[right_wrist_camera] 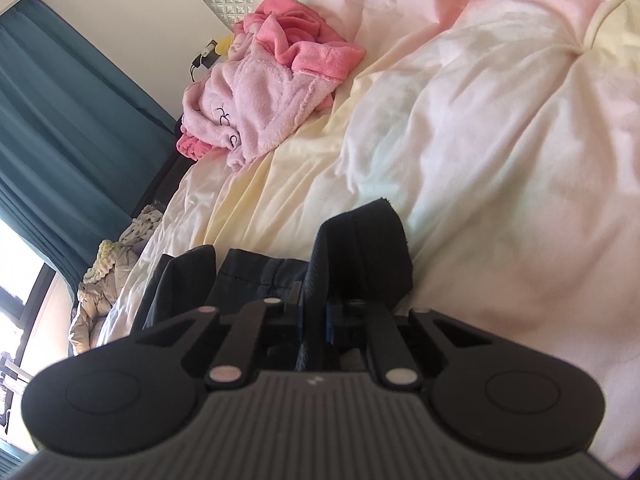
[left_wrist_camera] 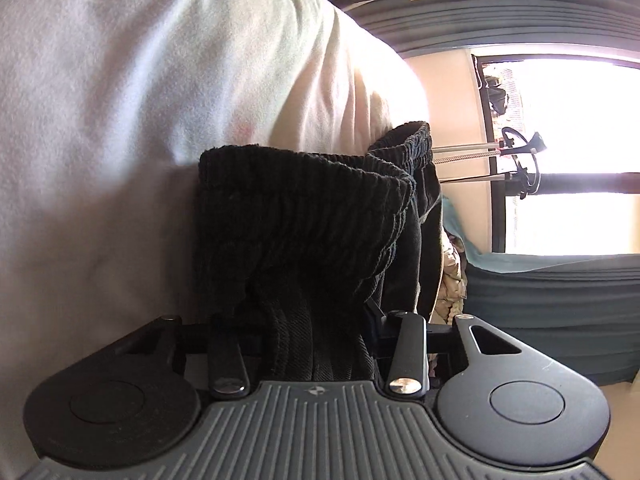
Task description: Fold clothes
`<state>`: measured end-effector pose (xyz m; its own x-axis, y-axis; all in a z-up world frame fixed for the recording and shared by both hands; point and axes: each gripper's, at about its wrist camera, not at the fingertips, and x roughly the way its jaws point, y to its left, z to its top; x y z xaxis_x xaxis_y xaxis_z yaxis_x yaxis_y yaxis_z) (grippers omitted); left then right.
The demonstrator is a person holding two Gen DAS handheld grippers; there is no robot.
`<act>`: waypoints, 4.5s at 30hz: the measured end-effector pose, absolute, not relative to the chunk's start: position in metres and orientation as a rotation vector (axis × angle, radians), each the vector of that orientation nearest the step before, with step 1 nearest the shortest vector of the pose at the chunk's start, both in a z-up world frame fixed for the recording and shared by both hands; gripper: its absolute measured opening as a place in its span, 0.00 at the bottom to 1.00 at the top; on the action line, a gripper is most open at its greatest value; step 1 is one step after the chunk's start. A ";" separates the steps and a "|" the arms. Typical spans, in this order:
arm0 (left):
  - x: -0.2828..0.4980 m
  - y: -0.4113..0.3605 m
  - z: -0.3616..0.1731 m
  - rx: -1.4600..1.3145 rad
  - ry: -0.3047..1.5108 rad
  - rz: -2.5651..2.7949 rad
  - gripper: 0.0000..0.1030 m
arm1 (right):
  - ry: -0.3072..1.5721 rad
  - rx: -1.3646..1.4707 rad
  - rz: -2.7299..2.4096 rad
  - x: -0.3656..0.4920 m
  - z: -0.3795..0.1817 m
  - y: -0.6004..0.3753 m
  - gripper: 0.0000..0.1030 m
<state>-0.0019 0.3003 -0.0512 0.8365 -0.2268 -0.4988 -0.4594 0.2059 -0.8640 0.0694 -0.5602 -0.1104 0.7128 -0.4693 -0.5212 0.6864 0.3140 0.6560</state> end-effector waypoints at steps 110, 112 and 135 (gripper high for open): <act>0.040 0.317 0.025 -0.770 0.603 0.199 0.67 | 0.456 1.302 -0.382 0.046 -0.126 -0.540 0.54; 0.023 0.303 0.035 -0.650 0.579 0.217 0.86 | 0.400 1.371 -0.386 0.033 -0.128 -0.541 0.54; 0.147 -0.092 0.041 0.058 0.596 -0.553 0.91 | 0.266 1.154 -0.768 -0.017 -0.083 -0.508 0.18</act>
<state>0.1468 -0.0921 0.0406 0.6874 -0.4777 -0.5471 0.5102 0.8537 -0.1043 -0.0172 -0.5084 -0.0830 0.7214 -0.4074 -0.5600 0.6664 0.1885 0.7214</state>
